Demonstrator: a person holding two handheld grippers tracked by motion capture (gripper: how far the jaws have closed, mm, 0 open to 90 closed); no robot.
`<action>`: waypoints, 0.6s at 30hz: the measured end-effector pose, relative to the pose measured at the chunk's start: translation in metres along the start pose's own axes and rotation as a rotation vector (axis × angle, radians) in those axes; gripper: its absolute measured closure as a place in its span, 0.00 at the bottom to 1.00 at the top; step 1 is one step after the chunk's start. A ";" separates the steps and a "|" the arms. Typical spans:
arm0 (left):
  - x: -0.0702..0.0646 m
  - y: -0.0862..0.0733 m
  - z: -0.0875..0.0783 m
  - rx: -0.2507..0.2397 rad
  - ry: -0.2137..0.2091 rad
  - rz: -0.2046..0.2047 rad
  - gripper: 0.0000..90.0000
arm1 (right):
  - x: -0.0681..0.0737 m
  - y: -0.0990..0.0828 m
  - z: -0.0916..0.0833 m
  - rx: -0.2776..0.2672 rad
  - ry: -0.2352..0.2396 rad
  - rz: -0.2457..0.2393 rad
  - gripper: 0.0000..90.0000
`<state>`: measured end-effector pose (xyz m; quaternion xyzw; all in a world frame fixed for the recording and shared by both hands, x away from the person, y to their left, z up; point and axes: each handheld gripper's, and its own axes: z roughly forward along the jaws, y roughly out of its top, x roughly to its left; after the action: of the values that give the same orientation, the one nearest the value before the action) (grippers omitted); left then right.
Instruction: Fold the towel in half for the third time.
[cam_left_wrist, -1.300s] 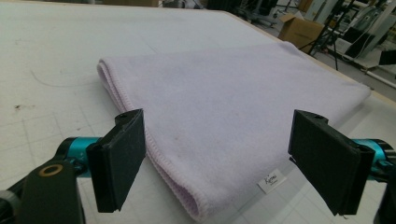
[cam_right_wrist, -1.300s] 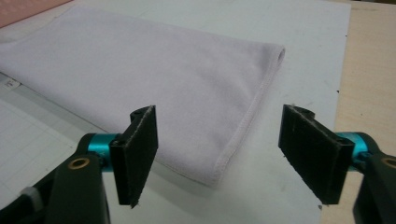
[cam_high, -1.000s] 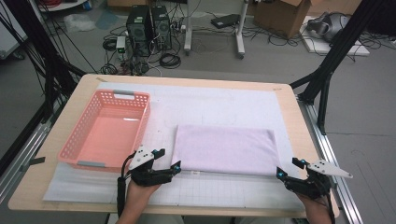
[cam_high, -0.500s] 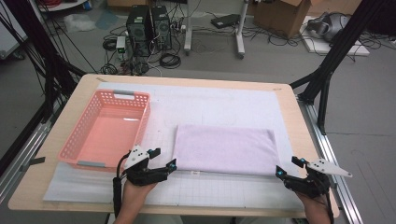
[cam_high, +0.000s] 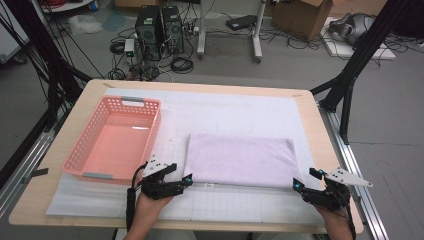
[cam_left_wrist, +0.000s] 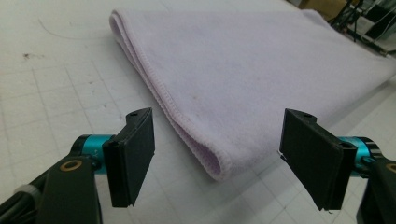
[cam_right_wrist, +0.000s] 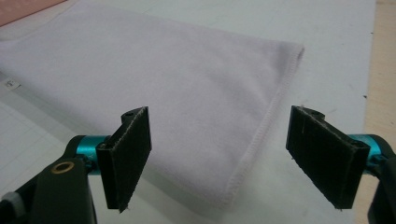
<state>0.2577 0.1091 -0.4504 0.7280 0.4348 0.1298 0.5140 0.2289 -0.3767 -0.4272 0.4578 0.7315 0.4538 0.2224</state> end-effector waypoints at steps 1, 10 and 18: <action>0.000 0.000 0.001 0.008 0.005 0.000 0.31 | 0.001 0.001 0.002 0.002 0.006 0.002 0.24; 0.004 0.002 0.008 0.076 0.002 -0.059 0.44 | 0.020 0.015 0.026 0.021 0.075 -0.049 0.24; 0.003 0.003 0.015 0.138 -0.017 -0.052 0.60 | 0.044 0.033 0.054 0.034 0.127 -0.086 0.24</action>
<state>0.2706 0.1018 -0.4549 0.7512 0.4571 0.0799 0.4694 0.2638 -0.3078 -0.4209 0.3998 0.7708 0.4594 0.1870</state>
